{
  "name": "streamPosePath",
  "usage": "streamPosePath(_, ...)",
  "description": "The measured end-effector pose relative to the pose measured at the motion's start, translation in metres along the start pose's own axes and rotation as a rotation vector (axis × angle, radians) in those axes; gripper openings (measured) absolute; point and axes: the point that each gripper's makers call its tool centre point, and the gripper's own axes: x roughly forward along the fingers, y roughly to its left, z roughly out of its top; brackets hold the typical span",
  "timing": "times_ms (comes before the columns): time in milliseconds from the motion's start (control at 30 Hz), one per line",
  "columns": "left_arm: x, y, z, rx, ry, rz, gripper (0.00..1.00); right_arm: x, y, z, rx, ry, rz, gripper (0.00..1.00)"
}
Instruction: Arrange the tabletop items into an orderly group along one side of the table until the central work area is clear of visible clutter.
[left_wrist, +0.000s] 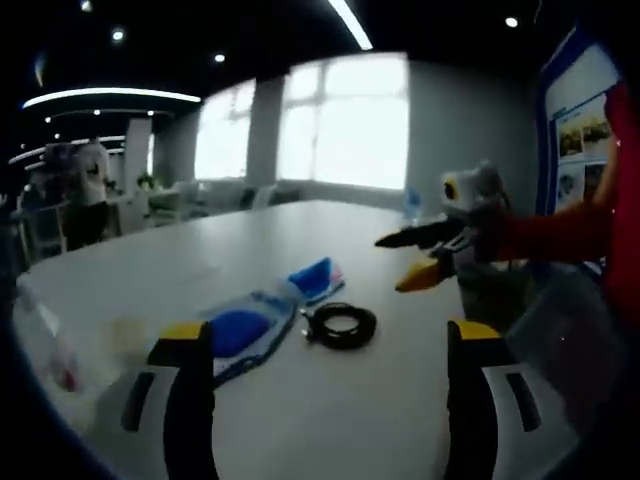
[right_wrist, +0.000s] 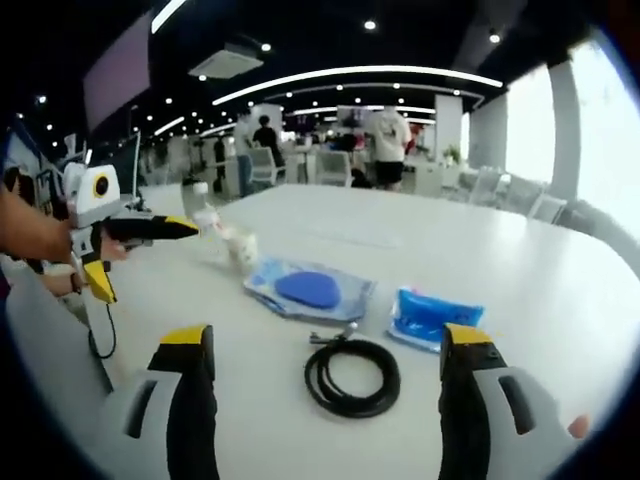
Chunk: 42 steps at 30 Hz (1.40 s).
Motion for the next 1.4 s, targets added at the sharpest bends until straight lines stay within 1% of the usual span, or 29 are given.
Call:
streamPosePath(33, -0.009, 0.002, 0.002, -0.001, -0.004, 0.015, 0.97, -0.003, 0.001, 0.004, 0.005, -0.018, -0.023, 0.99)
streamPosePath(100, -0.020, 0.006, 0.007, -0.026, -0.030, 0.046, 0.99, -0.008, 0.003, 0.007, 0.017, -0.022, -0.035, 1.00)
streamPosePath(133, -0.030, 0.008, 0.010, -0.048, -0.042, 0.063, 0.99, -0.010, 0.005, 0.008, 0.023, -0.026, -0.039, 1.00)
streamPosePath(200, -0.046, 0.012, 0.011, -0.064, -0.046, 0.103, 0.99, -0.015, 0.007, 0.011, 0.027, -0.030, -0.060, 1.00)
streamPosePath(233, -0.053, 0.014, 0.014, -0.073, -0.066, 0.120, 0.99, -0.018, 0.009, 0.012, 0.027, -0.030, -0.067, 1.00)
streamPosePath(267, -0.059, 0.016, 0.016, -0.080, -0.075, 0.137, 0.99, -0.021, 0.011, 0.012, 0.030, -0.034, -0.070, 1.00)
streamPosePath(300, -0.069, 0.017, 0.014, -0.092, -0.067, 0.158, 0.99, -0.023, 0.013, 0.013, 0.034, -0.037, -0.072, 1.00)
streamPosePath(367, -0.084, 0.020, 0.018, -0.094, -0.088, 0.189, 0.99, -0.027, 0.019, 0.012, 0.037, -0.036, -0.074, 1.00)
streamPosePath(433, -0.097, 0.019, 0.015, -0.096, -0.077, 0.204, 0.99, -0.032, 0.025, 0.011, 0.036, -0.038, -0.071, 1.00)
streamPosePath(533, -0.117, 0.015, 0.009, -0.075, -0.051, 0.232, 0.99, -0.038, 0.035, 0.009, 0.045, -0.040, -0.061, 1.00)
streamPosePath(633, -0.136, 0.013, 0.001, -0.088, -0.026, 0.275, 0.99, -0.045, 0.041, 0.005, 0.055, -0.038, -0.067, 1.00)
streamPosePath(733, -0.153, 0.012, 0.002, -0.104, -0.049, 0.334, 0.99, -0.052, 0.045, 0.000, 0.080, -0.041, -0.082, 1.00)
streamPosePath(800, -0.159, 0.009, 0.000, -0.102, -0.047, 0.358, 0.99, -0.056, 0.043, -0.001, 0.090, -0.052, -0.100, 1.00)
streamPosePath(867, -0.159, 0.004, -0.001, -0.100, -0.052, 0.364, 0.99, -0.061, 0.041, -0.003, 0.106, -0.049, -0.117, 1.00)
streamPosePath(933, -0.159, 0.001, -0.003, -0.103, -0.055, 0.372, 0.99, -0.066, 0.038, 0.000, 0.118, -0.061, -0.134, 1.00)
streamPosePath(1000, -0.157, -0.001, -0.005, -0.117, -0.064, 0.375, 0.99, -0.069, 0.040, 0.002, 0.121, -0.064, -0.132, 1.00)
streamPosePath(1033, -0.156, -0.002, -0.008, -0.120, -0.055, 0.376, 0.99, -0.070, 0.043, 0.002, 0.123, -0.058, -0.128, 1.00)
streamPosePath(1067, -0.156, -0.002, -0.008, -0.101, -0.043, 0.384, 0.99, -0.072, 0.046, 0.002, 0.118, -0.061, -0.128, 1.00)
streamPosePath(1100, -0.159, 0.002, -0.008, -0.076, -0.030, 0.406, 0.99, -0.072, 0.046, 0.001, 0.106, -0.054, -0.135, 1.00)
streamPosePath(1133, -0.159, 0.003, -0.006, -0.072, -0.038, 0.410, 0.99, -0.073, 0.047, -0.002, 0.087, -0.042, -0.146, 1.00)
streamPosePath(1167, -0.161, 0.006, -0.003, -0.073, -0.059, 0.420, 0.99, -0.072, 0.046, -0.004, 0.070, -0.032, -0.162, 1.00)
streamPosePath(1200, -0.162, 0.008, -0.003, -0.088, -0.062, 0.430, 0.99, -0.071, 0.045, -0.004, 0.070, -0.036, -0.165, 1.00)
streamPosePath(1300, -0.160, 0.011, -0.009, -0.115, -0.049, 0.431, 0.99, -0.069, 0.043, -0.005, 0.087, -0.035, -0.171, 1.00)
streamPosePath(1333, -0.159, 0.010, -0.010, -0.114, -0.042, 0.428, 0.99, -0.070, 0.041, -0.005, 0.087, -0.038, -0.180, 1.00)
streamPosePath(1400, -0.158, 0.010, -0.008, -0.106, -0.051, 0.426, 0.99, -0.073, 0.037, -0.002, 0.088, -0.056, -0.202, 1.00)
